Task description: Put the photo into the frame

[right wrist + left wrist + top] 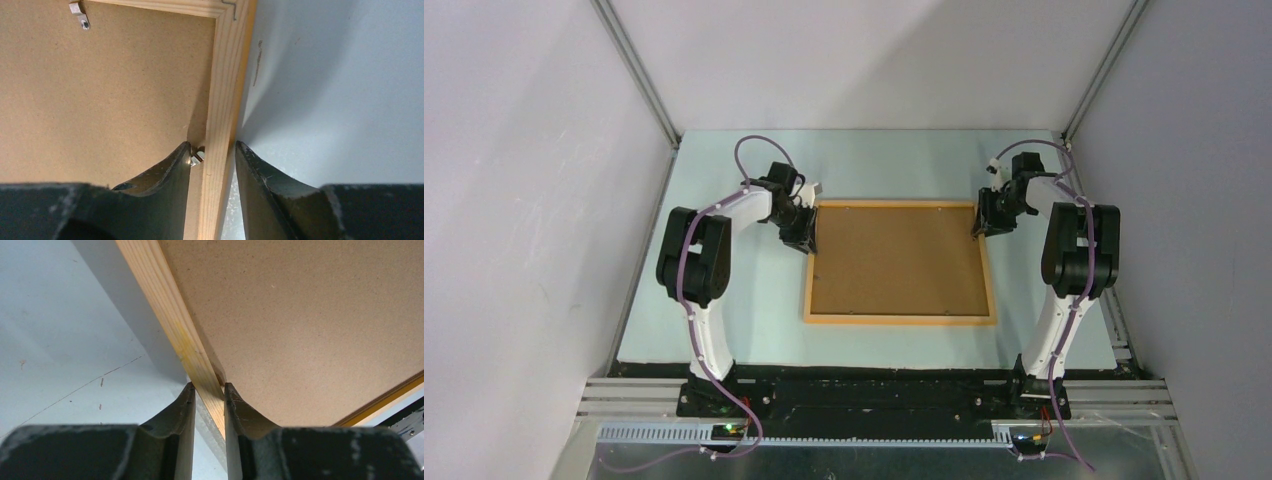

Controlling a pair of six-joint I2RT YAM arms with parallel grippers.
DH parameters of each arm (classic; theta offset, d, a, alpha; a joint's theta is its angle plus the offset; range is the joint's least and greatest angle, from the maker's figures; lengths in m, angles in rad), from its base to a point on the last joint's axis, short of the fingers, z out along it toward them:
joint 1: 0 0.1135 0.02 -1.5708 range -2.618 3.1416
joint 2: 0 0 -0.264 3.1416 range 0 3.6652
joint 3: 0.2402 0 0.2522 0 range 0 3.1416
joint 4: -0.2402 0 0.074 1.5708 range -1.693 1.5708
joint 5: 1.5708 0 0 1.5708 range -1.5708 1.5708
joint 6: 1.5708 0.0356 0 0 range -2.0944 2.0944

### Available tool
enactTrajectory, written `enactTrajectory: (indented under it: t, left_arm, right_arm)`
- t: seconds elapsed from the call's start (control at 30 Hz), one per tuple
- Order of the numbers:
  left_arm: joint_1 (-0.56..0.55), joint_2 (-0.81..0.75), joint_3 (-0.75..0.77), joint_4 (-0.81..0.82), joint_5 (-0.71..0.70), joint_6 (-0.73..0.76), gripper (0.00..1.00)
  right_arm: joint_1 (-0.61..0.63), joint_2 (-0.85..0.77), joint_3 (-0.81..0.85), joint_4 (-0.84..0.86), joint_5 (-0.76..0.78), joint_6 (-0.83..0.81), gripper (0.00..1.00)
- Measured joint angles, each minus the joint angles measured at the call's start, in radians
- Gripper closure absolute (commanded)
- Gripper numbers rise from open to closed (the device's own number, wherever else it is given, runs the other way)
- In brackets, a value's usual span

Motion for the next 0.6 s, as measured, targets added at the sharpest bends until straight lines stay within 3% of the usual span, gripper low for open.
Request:
enactTrajectory:
  t: [0.33,0.6]
  left_arm:
    - [0.0,0.0,0.0,0.0,0.0,0.0,0.78]
    - [0.0,-0.001,0.0,0.0,0.0,0.0,0.78]
  right_arm:
    - [-0.018,0.0,-0.002,-0.006,-0.012,-0.042,0.63]
    - [-0.023,0.0,-0.002,-0.021,-0.049,-0.122,0.61]
